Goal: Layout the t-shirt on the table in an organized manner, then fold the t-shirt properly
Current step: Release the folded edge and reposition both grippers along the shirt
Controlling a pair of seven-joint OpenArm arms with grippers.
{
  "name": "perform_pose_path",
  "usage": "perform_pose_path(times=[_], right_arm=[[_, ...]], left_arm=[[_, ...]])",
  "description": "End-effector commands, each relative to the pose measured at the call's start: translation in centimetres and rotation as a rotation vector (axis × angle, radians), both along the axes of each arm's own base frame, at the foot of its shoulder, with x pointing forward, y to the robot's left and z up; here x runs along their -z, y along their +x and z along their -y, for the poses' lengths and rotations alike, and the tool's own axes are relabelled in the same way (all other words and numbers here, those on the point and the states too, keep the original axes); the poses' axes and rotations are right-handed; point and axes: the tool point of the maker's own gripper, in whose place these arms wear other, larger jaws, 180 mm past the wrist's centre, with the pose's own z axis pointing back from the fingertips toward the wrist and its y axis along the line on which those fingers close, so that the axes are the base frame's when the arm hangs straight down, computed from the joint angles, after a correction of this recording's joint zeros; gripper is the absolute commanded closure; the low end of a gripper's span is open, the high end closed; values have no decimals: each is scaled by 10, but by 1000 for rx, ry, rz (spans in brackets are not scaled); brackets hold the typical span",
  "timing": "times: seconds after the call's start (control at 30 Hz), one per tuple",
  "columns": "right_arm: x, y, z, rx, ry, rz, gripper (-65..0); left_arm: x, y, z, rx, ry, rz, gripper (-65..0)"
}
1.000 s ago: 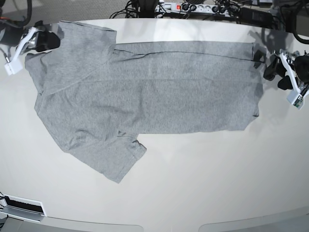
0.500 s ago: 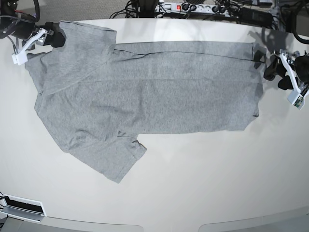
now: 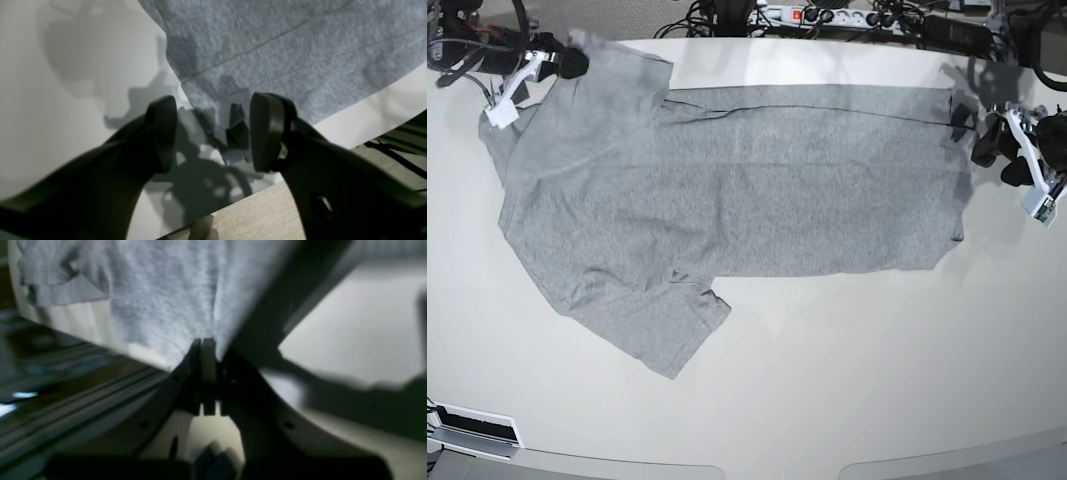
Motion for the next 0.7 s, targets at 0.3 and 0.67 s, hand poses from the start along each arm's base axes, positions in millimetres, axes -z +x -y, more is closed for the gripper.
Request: perform_pose_path(times=[0.3,0.67], right_arm=[[-86,59,-6,-94,96,307,0],[-107,106,-46,-224,153,423,0]], left_arm=[[-10,7,-2,8,4,30,-356],[-10,7,-2,8,3,31,-356]])
